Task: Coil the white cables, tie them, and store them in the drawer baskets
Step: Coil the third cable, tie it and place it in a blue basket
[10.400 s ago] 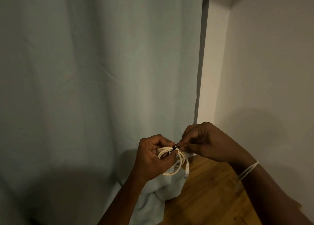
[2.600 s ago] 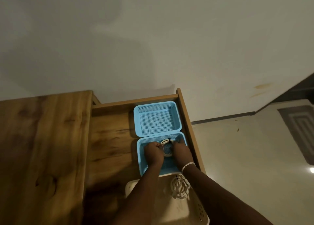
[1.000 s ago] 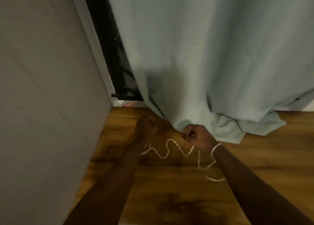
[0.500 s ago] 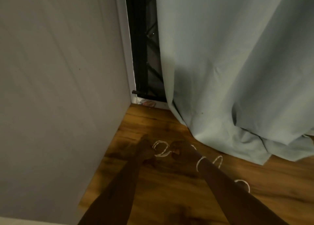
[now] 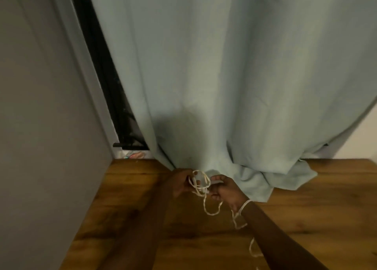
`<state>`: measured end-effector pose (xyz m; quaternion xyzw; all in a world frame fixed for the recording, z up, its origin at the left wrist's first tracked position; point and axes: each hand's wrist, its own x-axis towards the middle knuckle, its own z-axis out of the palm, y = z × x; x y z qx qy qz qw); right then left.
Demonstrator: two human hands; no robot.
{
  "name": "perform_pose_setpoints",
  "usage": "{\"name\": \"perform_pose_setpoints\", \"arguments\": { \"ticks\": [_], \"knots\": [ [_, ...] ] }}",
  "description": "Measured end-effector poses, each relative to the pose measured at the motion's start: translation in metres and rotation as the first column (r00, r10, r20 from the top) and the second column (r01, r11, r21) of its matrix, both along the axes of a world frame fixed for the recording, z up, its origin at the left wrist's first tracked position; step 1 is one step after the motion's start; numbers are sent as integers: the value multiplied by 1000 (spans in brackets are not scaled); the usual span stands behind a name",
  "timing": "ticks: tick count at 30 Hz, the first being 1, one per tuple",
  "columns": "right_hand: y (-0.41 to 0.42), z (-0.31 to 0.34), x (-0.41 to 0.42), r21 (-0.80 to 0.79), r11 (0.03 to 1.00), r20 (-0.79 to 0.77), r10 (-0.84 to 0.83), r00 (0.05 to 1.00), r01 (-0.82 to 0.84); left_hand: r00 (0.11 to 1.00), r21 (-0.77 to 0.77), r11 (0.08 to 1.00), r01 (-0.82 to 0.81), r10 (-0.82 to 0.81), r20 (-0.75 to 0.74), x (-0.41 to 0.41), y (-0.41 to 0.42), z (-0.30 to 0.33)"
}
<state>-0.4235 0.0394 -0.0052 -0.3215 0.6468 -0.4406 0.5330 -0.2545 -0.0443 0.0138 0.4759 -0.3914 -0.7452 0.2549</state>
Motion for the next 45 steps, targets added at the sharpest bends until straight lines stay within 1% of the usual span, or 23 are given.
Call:
{"name": "perform_pose_setpoints", "arguments": {
  "ticks": [7, 9, 12, 15, 17, 18, 20, 22, 23, 24, 25, 26, 27, 28, 30, 33, 35, 36, 38, 39, 40, 43, 45],
  "knots": [
    [28, 21, -62, -123, 992, 22, 0, 1000, 3, 978, 1, 992, 126, -124, -168, -56, 1, 26],
    [33, 26, -75, -176, 978, 135, -85, 987, 108, 966, -26, 983, 183, -185, -181, -70, 2, 28],
    [40, 39, -86, -213, 945, 334, -169, 927, 249, 935, -144, 938, 314, -332, -122, -87, 10, 32],
    [49, 52, -93, -260, 904, 412, -215, 886, 340, 847, -294, 826, 481, -524, -87, -100, 24, 40],
    [50, 56, -94, -303, 871, 409, -248, 878, 387, 798, -426, 715, 555, -602, 29, -111, 31, 44],
    [50, 55, -95, -326, 852, 387, -274, 880, 409, 789, -524, 638, 565, -603, 116, -118, 33, 44],
    [50, 57, -95, -372, 825, 319, -316, 893, 425, 811, -714, 446, 540, -503, 299, -132, 35, 43],
    [52, 61, -99, -403, 822, 245, -327, 913, 403, 854, -799, 336, 499, -349, 386, -138, 34, 41],
    [54, 64, -101, -417, 820, 206, -334, 920, 392, 870, -816, 328, 477, -310, 384, -138, 34, 40],
    [56, 67, -105, -422, 821, 167, -347, 923, 385, 883, -816, 359, 453, -306, 355, -138, 36, 40],
    [58, 71, -108, -426, 826, 113, -358, 927, 371, 895, -780, 456, 428, -336, 295, -137, 38, 41],
    [60, 74, -112, -432, 832, 47, -366, 929, 349, 911, -694, 607, 388, -367, 188, -136, 40, 45],
    [62, 76, -115, -440, 842, -36, -364, 931, 312, 924, -569, 743, 352, -375, 82, -136, 41, 48],
    [64, 79, -118, -448, 853, -114, -352, 929, 269, 938, -453, 840, 299, -345, -19, -135, 40, 50],
    [68, 80, -123, -423, 880, -165, -309, 937, 216, 958, -380, 898, 221, -273, -87, -129, 34, 51],
    [73, 82, -127, -345, 921, -129, -236, 963, 180, 952, -408, 883, 234, -293, -89, -125, 27, 47],
    [72, 84, -125, -303, 940, -96, -192, 977, 155, 928, -449, 828, 334, -372, 5, -127, 30, 42],
    [71, 85, -123, -283, 947, -63, -177, 982, 153, 911, -507, 768, 393, -401, 99, -130, 32, 40],
    [70, 89, -122, -249, 956, 35, -150, 988, 154, 876, -665, 574, 477, -375, 305, -135, 38, 34],
    [69, 92, -122, -236, 960, 63, -138, 988, 149, 876, -727, 493, 478, -326, 355, -136, 40, 31],
    [69, 95, -121, -227, 963, 68, -133, 989, 145, 891, -765, 460, 451, -288, 352, -136, 40, 29],
    [68, 98, -130, -177, 965, 16, -192, 981, 192, 942, -786, 519, 335, -192, 274, -131, 30, 26],
    [69, 99, -142, -136, 940, 107, -301, 948, 314, 971, -763, 601, 237, -115, 211, -124, 22, 25]
  ]
}}
